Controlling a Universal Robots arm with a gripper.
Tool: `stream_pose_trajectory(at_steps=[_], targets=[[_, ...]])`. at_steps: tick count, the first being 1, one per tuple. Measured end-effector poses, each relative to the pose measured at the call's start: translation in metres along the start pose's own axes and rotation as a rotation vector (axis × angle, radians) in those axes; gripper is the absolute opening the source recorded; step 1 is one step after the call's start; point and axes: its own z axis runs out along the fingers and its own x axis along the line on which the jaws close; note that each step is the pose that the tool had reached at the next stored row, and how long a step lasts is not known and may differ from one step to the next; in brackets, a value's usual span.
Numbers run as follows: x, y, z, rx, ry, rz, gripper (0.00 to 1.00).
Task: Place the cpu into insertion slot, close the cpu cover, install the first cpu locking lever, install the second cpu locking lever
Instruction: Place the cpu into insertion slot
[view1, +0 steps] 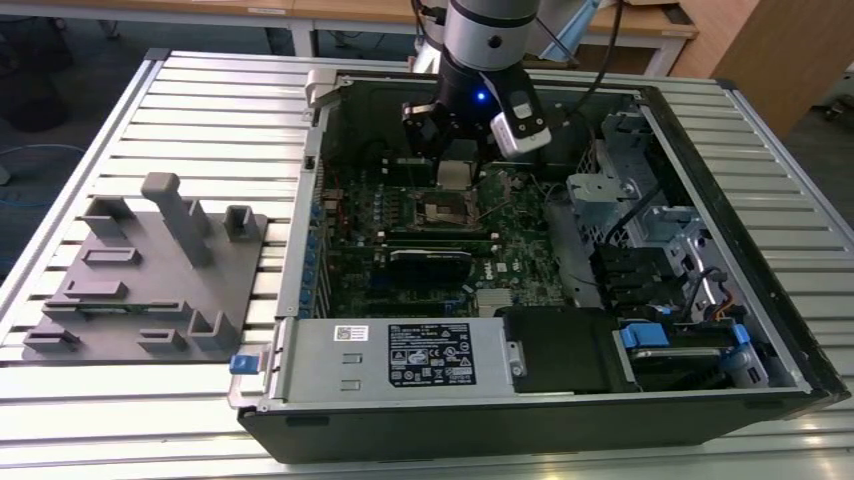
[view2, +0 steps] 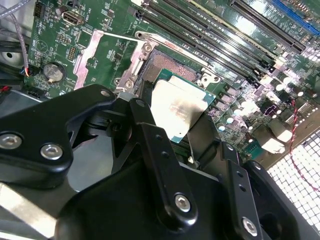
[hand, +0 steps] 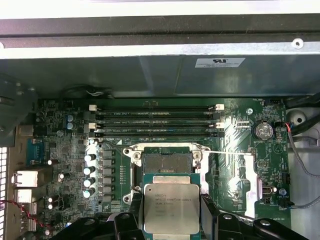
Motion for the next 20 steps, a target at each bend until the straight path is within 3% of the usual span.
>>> stream_pose_trajectory(at_steps=[14,20], targets=[[-0.0001,-0.0002,0.0027,0.0014,-0.0001,0.001,0.54],[-0.0001,-0.0002,0.0033,-0.0002,-0.0061,0.080,0.54]])
